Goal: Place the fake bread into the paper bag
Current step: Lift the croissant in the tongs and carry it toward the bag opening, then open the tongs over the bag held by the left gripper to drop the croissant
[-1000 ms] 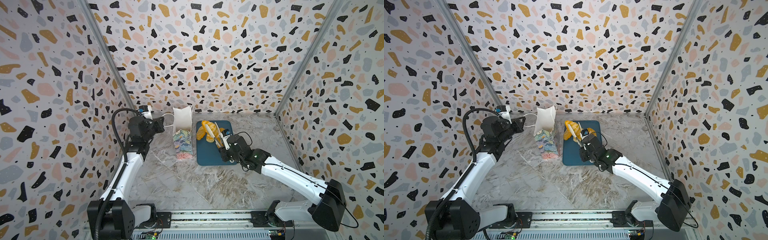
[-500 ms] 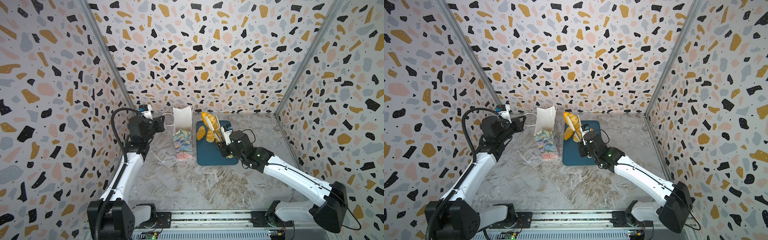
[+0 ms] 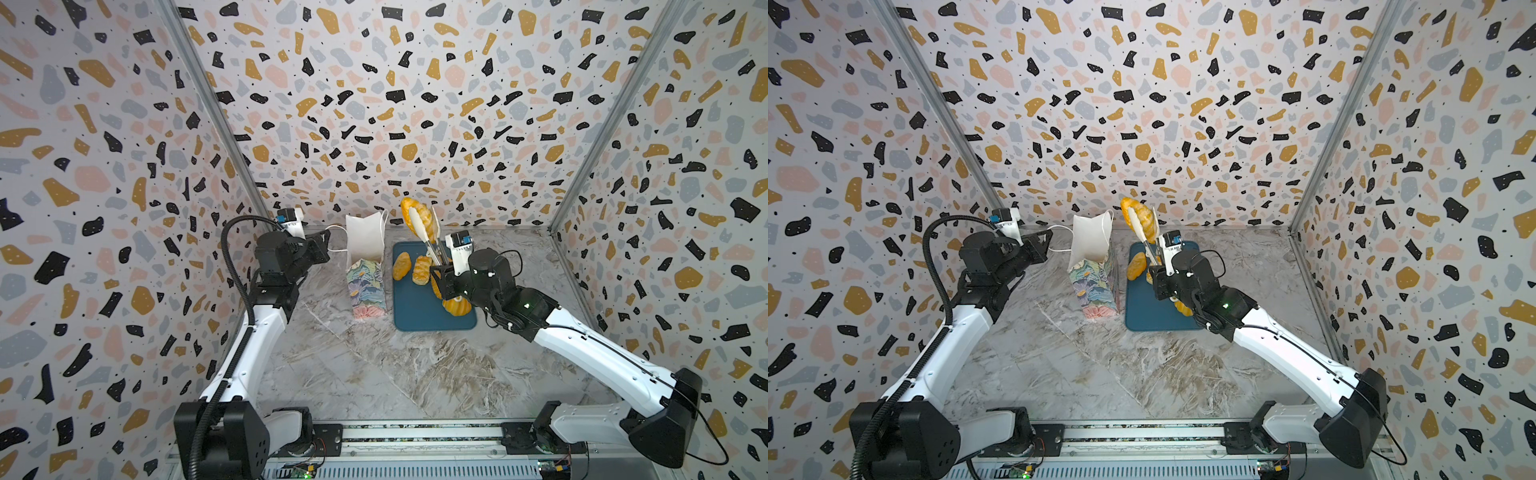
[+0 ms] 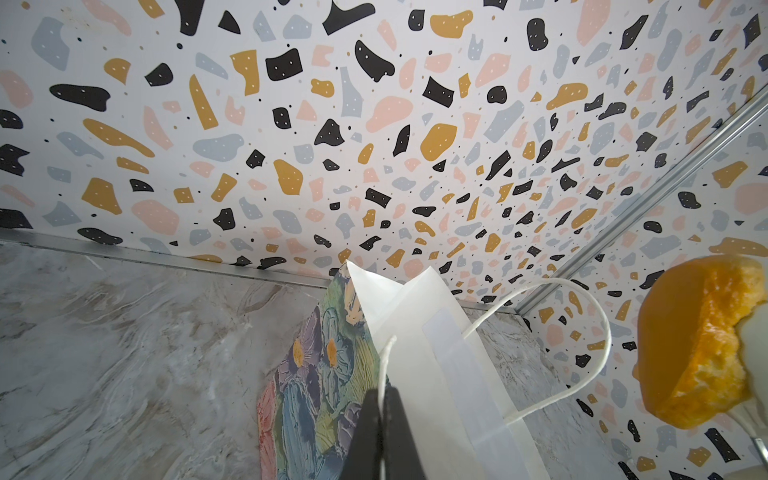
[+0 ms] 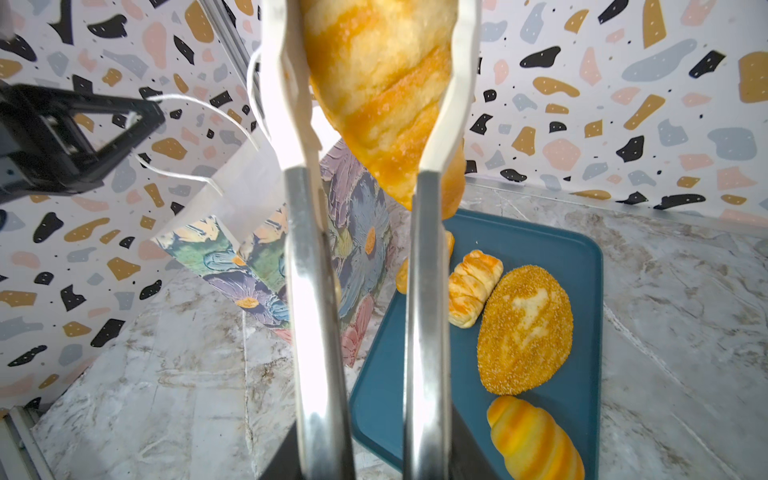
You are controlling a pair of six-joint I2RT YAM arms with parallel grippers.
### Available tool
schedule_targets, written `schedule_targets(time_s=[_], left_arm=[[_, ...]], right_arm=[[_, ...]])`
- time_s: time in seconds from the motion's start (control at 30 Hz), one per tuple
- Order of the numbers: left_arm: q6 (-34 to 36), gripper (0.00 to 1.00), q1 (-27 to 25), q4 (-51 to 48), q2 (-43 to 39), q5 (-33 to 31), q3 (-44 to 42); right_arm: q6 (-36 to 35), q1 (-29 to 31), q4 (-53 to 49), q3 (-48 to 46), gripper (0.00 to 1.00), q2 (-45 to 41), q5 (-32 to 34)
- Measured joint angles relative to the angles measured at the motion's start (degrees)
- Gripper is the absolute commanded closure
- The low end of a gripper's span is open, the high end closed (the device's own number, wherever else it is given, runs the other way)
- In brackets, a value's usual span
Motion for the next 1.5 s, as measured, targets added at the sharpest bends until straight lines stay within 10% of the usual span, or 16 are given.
schedule_targets(time_s=[1.5], left_arm=[[-0.2, 1.0, 0.0, 0.0, 0.0, 0.3, 0.0]], right_arm=[[-3.4, 8.2, 3.5, 27.1, 0.84, 24.4, -4.1]])
